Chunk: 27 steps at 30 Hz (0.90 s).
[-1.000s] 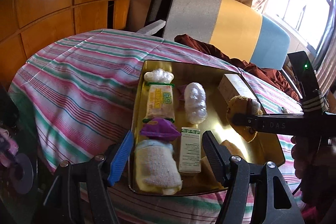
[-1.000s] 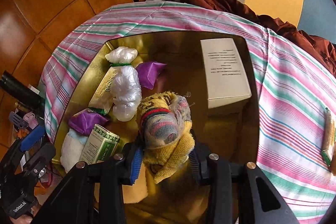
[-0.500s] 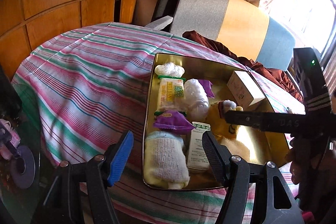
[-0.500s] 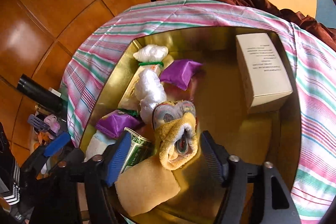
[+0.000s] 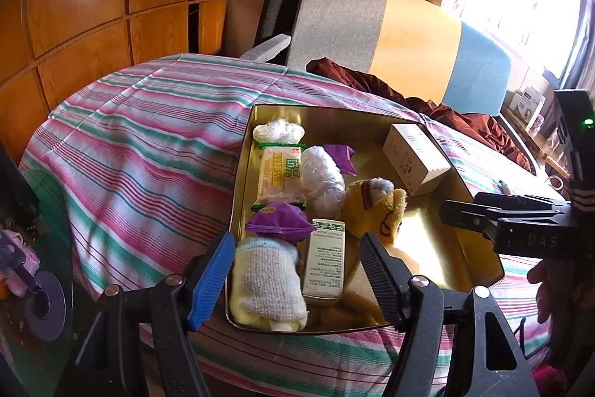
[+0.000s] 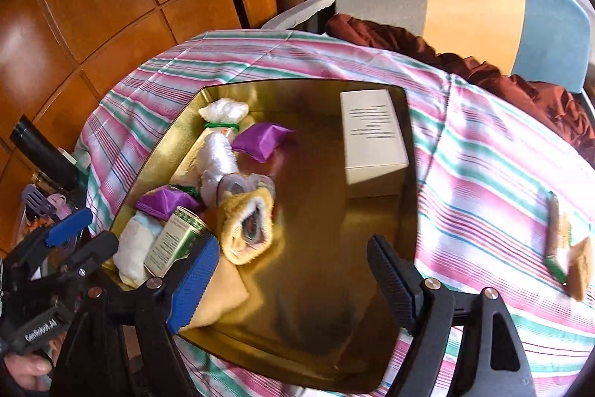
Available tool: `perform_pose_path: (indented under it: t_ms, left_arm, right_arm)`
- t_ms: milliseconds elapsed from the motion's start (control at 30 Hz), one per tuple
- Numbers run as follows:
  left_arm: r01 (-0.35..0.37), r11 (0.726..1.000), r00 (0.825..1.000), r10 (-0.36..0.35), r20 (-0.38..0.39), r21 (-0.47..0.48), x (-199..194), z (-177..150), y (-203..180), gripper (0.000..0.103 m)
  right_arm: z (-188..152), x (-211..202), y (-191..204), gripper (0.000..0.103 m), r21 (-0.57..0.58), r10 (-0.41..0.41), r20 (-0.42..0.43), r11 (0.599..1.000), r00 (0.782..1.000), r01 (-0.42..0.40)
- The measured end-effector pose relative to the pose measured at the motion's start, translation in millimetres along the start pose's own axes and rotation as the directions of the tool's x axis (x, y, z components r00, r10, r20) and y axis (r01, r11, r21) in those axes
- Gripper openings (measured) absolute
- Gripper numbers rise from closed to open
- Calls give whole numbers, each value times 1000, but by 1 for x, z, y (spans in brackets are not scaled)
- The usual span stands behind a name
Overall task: Organize objects
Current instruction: 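Lower the sock bundle into the tray and open the right gripper, then move both grippers back toward the WEIDAN packet and yellow sponge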
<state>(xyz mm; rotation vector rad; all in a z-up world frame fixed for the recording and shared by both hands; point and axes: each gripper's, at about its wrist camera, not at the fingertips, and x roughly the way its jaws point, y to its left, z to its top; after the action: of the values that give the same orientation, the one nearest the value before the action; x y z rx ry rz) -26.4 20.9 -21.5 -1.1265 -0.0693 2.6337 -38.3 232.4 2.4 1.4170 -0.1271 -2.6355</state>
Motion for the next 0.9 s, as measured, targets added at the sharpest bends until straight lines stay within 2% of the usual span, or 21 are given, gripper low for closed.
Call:
perform_pose_path:
  t_ms: [200,500,700,800,900]
  left_arm:
    - [14,999,1000,-14,2,36,-3,1,-15,71]
    - [57,992,998,-57,-3,117,-6,1,-50,71]
    - [88,979,996,-86,-20,182,-4,1,-80,71]
    - [103,970,995,-100,-26,221,-4,0,-97,71]
    - [124,958,992,-119,-34,258,-3,1,-117,71]
  right_arm:
    - [-11,-25,-40,83,46,-86,25,995,996,85]
    - [-31,-58,-134,83,157,-259,2,954,966,255]
    - [-41,-82,-209,83,268,-378,-16,890,925,369]
    - [-49,-87,-249,83,344,-432,-30,842,901,415]
    - [-66,-87,-287,83,454,-475,-53,772,879,445]
